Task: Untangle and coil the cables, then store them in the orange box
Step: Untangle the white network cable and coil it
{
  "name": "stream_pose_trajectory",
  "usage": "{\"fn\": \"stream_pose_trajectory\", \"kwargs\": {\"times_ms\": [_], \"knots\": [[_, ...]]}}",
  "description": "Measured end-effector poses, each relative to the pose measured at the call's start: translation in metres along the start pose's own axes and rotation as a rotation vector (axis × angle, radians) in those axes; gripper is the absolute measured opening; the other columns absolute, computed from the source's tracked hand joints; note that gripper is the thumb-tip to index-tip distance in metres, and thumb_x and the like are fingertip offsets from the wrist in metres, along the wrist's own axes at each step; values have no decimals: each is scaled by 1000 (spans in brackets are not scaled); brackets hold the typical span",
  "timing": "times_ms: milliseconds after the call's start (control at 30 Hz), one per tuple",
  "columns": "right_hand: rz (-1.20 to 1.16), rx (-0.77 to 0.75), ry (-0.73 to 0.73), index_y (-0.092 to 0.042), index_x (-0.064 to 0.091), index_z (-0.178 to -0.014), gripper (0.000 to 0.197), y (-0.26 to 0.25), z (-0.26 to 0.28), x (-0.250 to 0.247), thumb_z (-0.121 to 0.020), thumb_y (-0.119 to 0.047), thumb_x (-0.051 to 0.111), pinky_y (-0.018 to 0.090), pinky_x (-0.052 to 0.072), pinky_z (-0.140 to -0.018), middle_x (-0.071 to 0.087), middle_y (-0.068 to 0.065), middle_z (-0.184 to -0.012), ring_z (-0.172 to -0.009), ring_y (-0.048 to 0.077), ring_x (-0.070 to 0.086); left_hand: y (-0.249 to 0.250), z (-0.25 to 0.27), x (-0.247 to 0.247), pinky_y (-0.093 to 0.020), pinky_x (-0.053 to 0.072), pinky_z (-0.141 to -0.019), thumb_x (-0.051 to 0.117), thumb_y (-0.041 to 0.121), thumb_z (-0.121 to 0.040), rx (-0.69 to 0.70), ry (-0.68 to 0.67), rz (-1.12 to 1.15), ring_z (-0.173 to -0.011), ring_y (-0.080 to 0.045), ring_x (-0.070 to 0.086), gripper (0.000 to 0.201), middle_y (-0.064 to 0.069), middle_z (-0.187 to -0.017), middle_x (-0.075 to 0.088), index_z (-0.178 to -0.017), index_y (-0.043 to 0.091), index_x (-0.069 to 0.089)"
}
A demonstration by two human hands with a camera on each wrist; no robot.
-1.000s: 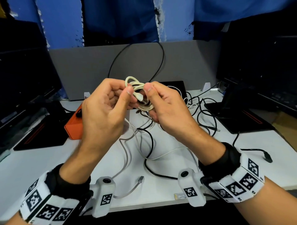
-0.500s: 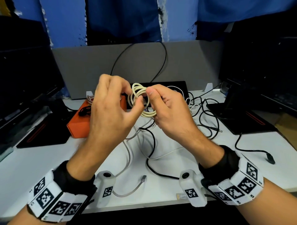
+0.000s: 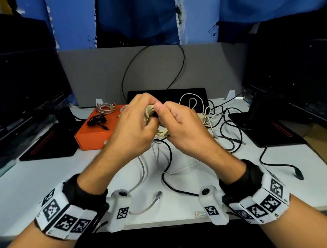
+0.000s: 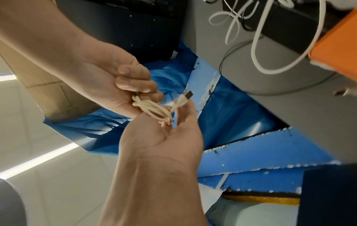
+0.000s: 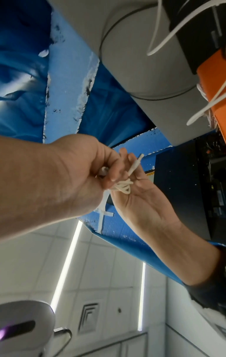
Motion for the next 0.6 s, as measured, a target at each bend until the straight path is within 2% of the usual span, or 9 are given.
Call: {"fn": "stream_pose_trajectory", "kwargs": {"times_ms": [67, 167, 267, 300, 367, 433, 500, 533, 600], "knots": [[33, -39, -2, -30, 44, -66, 43, -5, 1, -2, -107, -42, 46, 18, 35, -55, 50, -15, -58, -56, 2, 49, 1, 1, 5, -32, 48, -60, 47, 3, -99, -17, -75, 94, -73, -13, 58, 13, 3, -83, 60, -100, 16, 52], [110, -66, -5, -26, 41, -63, 46, -7, -1, -11, -106, -42, 49, 22, 33, -52, 47, -11, -57, -56, 5, 45, 9, 4, 4, -32, 42, -57, 43, 2, -99, 62, -128, 65, -70, -16, 56, 15, 4, -75, 59, -98, 16, 48], [150, -86, -9, -19, 44, -64, 48, -10, -2, -18, -105, -44, 50, 30, 36, -55, 48, -5, -60, -57, 10, 43, 9, 6, 0, -50, 42, -63, 44, 15, -102, 54, -203, 143, -68, -27, 55, 7, -6, -73, 58, -96, 15, 49], [146, -91, -10, -16, 46, -66, 49, -10, -2, -20, -105, -45, 49, 32, 37, -56, 49, -2, -61, -58, 11, 44, 7, 6, -1, -54, 43, -64, 44, 21, -102, 27, -222, 217, -69, -31, 53, 12, -11, -75, 57, -97, 12, 50], [127, -120, -9, -10, 52, -70, 50, -13, -2, -21, -107, -44, 46, 32, 40, -58, 51, -2, -63, -59, 10, 45, 3, 6, -1, -50, 44, -61, 42, 32, -105, -50, -247, 401, -70, -32, 51, 28, -13, -78, 54, -98, 6, 51], [134, -151, -36, -10, 60, -76, 52, -15, -2, -21, -109, -45, 42, 35, 46, -64, 60, -1, -69, -63, 11, 53, 1, 6, -2, -37, 49, -63, 37, 38, -110, -77, -224, 470, -69, -21, 54, 41, -6, -77, 56, -96, 3, 52], [91, -146, -82, -15, 61, -75, 47, -15, -1, -21, -110, -38, 40, 33, 47, -66, 64, -7, -72, -65, 8, 54, 5, 5, -4, -34, 49, -63, 34, 36, -111, 8, -142, 334, -66, -18, 56, 40, -2, -73, 58, -88, 8, 52], [23, -124, -106, -15, 57, -73, 44, -13, -2, -23, -110, -31, 40, 31, 45, -64, 60, -11, -69, -64, 6, 50, 8, 5, -6, -33, 47, -62, 34, 33, -112, 56, -95, 251, -64, -18, 55, 38, -3, -71, 58, -86, 11, 52], [-119, -88, -154, -13, 51, -72, 32, -7, -5, -31, -101, -20, 41, 36, 37, -63, 48, -12, -66, -64, 9, 43, 11, 4, -9, -35, 44, -61, 35, 30, -112, 87, -32, 169, -63, -20, 54, 35, -4, -67, 57, -84, 15, 50]]}}
Point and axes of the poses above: each hand's wrist, its own z-axis away from the middle knuckle, its own x-axis out of the palm, y = z × x, the point moved 6 cm from there along -z, towards the middle knuckle
